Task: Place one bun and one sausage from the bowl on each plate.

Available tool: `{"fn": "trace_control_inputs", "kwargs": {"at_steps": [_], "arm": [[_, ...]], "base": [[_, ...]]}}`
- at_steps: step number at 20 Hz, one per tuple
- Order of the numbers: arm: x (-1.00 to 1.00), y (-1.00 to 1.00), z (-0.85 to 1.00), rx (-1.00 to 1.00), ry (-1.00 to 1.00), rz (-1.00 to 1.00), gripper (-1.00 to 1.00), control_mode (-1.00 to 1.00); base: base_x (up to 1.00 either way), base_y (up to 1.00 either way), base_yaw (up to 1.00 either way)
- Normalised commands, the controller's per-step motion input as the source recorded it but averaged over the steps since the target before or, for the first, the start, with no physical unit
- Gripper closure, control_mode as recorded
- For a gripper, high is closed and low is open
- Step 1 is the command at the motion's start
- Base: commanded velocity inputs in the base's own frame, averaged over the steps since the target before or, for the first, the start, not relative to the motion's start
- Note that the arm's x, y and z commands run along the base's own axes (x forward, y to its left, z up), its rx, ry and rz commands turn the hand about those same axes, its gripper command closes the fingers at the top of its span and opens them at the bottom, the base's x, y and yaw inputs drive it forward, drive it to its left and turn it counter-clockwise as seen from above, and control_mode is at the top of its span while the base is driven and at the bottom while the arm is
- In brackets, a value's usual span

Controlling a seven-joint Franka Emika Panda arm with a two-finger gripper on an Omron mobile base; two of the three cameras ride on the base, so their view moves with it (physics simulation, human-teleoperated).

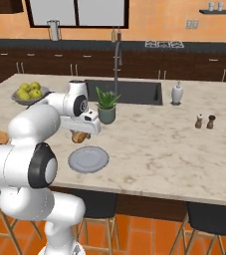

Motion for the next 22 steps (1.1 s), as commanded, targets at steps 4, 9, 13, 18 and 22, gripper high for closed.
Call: {"fn": "trace_control_inputs", "kwargs": {"at_steps": [4, 9, 13, 18, 22], "arm": [[0.12, 0.00, -0.18, 0.00, 0.00, 0.00, 1.00, -1.00], [-0.03, -0.43, -0.78, 0.00, 0.00, 0.05, 1.00, -1.00], [-0.15, -0.61, -0.63, 0.00, 0.00, 0.06, 1.00, -1.00], [-0.05, -0.19, -0.50, 0.00, 0.00, 0.02, 1.00, -1.00], [0.00, 0.08, -0.25, 0.00, 0.00, 0.00, 1.00, -1.00]], "base": [[0.19, 0.00, 0.00], [0.00, 0.00, 0.00], [0.00, 0.00, 0.00], [0.00, 0.00, 0.00], [0.00, 0.00, 0.00]]}}
